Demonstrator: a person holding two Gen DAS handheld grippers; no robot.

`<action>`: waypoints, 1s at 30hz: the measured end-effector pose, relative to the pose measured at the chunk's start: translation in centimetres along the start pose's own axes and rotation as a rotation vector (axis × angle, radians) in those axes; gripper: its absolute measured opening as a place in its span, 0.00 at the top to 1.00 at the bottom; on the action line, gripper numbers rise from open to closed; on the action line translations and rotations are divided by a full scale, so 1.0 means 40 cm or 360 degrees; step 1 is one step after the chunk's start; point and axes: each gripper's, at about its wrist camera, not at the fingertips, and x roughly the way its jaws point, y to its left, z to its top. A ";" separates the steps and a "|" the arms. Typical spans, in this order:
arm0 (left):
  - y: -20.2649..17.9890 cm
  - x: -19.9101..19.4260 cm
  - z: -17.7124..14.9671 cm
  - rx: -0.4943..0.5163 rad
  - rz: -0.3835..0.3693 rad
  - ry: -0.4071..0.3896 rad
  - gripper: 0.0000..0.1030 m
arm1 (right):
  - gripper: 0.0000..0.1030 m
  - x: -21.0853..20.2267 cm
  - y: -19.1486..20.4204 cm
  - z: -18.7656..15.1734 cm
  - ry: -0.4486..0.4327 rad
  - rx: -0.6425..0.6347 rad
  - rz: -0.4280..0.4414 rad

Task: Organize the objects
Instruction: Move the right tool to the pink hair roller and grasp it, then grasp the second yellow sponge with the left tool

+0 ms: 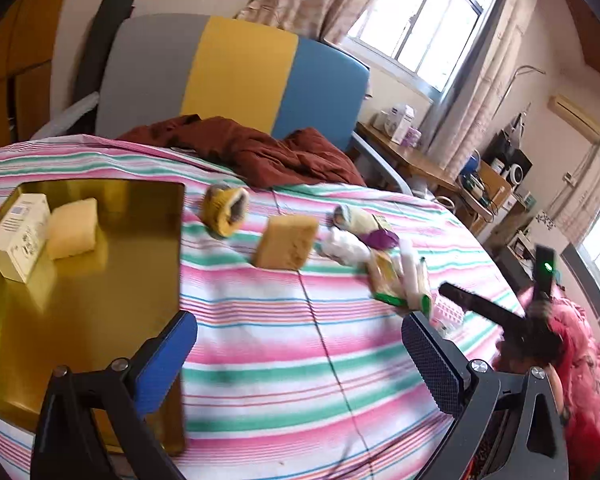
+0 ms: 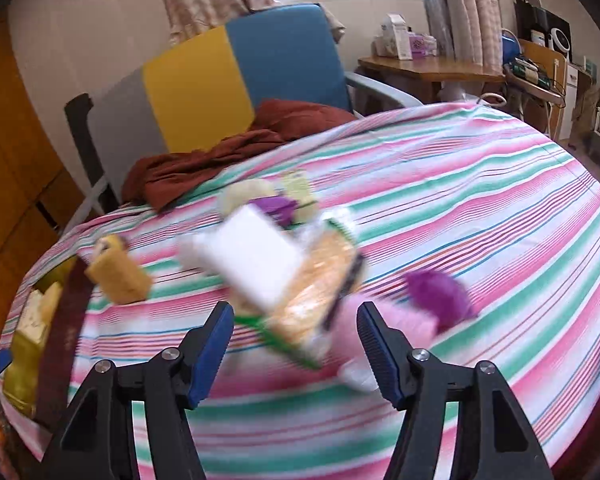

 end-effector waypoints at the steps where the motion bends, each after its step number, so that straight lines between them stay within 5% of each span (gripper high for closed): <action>1: -0.007 0.003 -0.004 0.0002 -0.0013 0.0014 0.00 | 0.37 0.012 -0.016 0.007 0.0018 0.0004 -0.0002; 8: -0.031 0.020 -0.016 0.0024 0.0019 0.0051 0.00 | 0.37 0.067 -0.104 0.012 0.0109 0.0080 0.0048; 14: -0.035 0.048 0.000 0.0055 0.0055 0.0058 0.00 | 0.37 0.019 -0.066 -0.054 0.0178 -0.0038 0.0161; 30: -0.059 0.184 0.132 0.0126 0.0198 0.0038 0.00 | 0.37 0.046 -0.019 -0.119 0.0205 -0.0216 0.0111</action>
